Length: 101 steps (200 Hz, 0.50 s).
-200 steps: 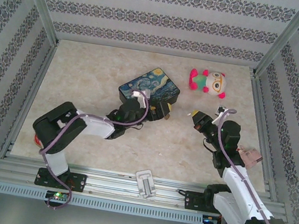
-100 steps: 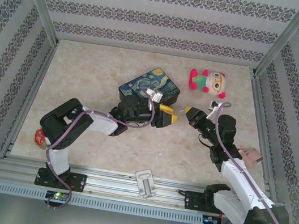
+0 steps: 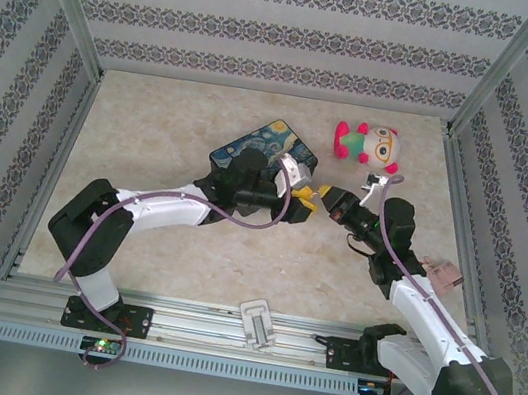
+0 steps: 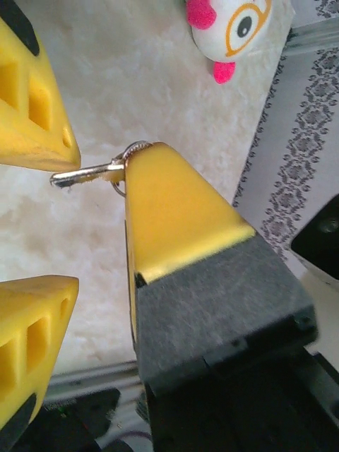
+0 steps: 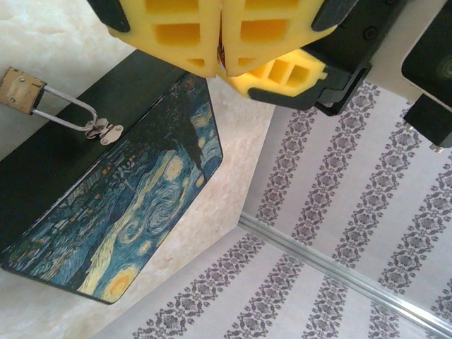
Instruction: Unlock a padlock with a key
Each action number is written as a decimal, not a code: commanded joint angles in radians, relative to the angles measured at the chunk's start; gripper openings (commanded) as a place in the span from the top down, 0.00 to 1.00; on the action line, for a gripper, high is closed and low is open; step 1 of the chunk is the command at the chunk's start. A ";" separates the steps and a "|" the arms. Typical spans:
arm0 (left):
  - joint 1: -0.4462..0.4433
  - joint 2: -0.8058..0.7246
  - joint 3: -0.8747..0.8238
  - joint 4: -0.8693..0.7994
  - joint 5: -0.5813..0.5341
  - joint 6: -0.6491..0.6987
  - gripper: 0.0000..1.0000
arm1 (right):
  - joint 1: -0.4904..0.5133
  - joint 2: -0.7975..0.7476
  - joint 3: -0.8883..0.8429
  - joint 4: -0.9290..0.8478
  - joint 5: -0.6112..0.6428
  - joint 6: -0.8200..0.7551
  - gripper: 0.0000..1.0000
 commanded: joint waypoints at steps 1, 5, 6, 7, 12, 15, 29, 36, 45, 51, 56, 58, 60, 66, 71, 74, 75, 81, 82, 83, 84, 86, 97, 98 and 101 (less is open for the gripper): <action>-0.004 -0.018 0.042 -0.143 -0.044 0.145 0.60 | 0.015 0.003 0.033 0.013 -0.027 -0.001 1.00; -0.005 -0.019 0.045 -0.144 -0.046 0.147 0.60 | 0.016 0.003 0.033 0.011 -0.027 -0.001 1.00; -0.005 -0.018 0.046 -0.145 -0.047 0.148 0.60 | 0.016 0.002 0.034 0.010 -0.027 -0.002 1.00; -0.004 -0.018 0.047 -0.145 -0.048 0.149 0.61 | 0.016 0.002 0.035 0.008 -0.028 -0.002 1.00; -0.004 -0.016 0.049 -0.144 -0.049 0.150 0.67 | 0.018 0.003 0.036 0.006 -0.028 -0.004 1.00; -0.004 -0.015 0.049 -0.145 -0.050 0.151 0.68 | 0.017 0.002 0.035 0.005 -0.029 -0.005 1.00; -0.004 -0.012 0.061 -0.155 -0.051 0.161 0.70 | 0.020 0.003 0.037 -0.004 -0.032 -0.010 1.00; -0.004 -0.010 0.069 -0.163 -0.051 0.167 0.70 | 0.020 0.004 0.039 -0.010 -0.033 -0.012 1.00; -0.005 -0.010 0.075 -0.166 -0.050 0.171 0.71 | 0.021 0.005 0.040 -0.016 -0.035 -0.017 1.00; -0.004 -0.011 0.077 -0.168 -0.049 0.174 0.71 | 0.023 0.006 0.041 -0.019 -0.035 -0.018 1.00; -0.005 -0.012 0.081 -0.170 -0.049 0.178 0.71 | 0.025 0.007 0.041 -0.022 -0.036 -0.020 1.00; -0.005 -0.012 0.083 -0.171 -0.049 0.179 0.71 | 0.024 0.006 0.041 -0.023 -0.036 -0.021 1.00; -0.005 -0.012 0.084 -0.171 -0.047 0.180 0.71 | 0.024 0.007 0.043 -0.025 -0.036 -0.021 1.00; -0.005 -0.013 0.088 -0.175 -0.048 0.183 0.71 | 0.024 0.008 0.043 -0.026 -0.036 -0.025 1.00; -0.006 -0.013 0.091 -0.177 -0.048 0.186 0.72 | 0.027 0.007 0.043 -0.029 -0.035 -0.025 1.00; -0.005 -0.014 0.093 -0.179 -0.048 0.188 0.72 | 0.026 0.008 0.043 -0.030 -0.035 -0.025 1.00; -0.005 -0.013 0.094 -0.179 -0.048 0.188 0.72 | 0.026 0.009 0.043 -0.030 -0.035 -0.026 1.00; -0.005 -0.013 0.096 -0.181 -0.046 0.192 0.72 | 0.027 0.010 0.043 -0.031 -0.035 -0.028 1.00; -0.005 -0.013 0.096 -0.182 -0.046 0.192 0.72 | 0.027 0.010 0.043 -0.031 -0.035 -0.029 1.00; -0.005 -0.013 0.098 -0.182 -0.046 0.192 0.72 | 0.027 0.010 0.043 -0.031 -0.035 -0.029 1.00; -0.005 -0.013 0.098 -0.183 -0.046 0.193 0.72 | 0.027 0.011 0.043 -0.032 -0.035 -0.029 1.00; -0.005 -0.012 0.100 -0.184 -0.046 0.193 0.72 | 0.028 0.012 0.044 -0.032 -0.035 -0.029 1.00; -0.005 -0.008 0.109 -0.194 -0.049 0.199 0.73 | 0.031 0.014 0.046 -0.033 -0.035 -0.031 1.00; -0.005 -0.007 0.109 -0.196 -0.049 0.199 0.73 | 0.032 0.014 0.046 -0.033 -0.035 -0.031 1.00; -0.005 -0.006 0.113 -0.199 -0.051 0.200 0.73 | 0.032 0.014 0.046 -0.034 -0.035 -0.031 1.00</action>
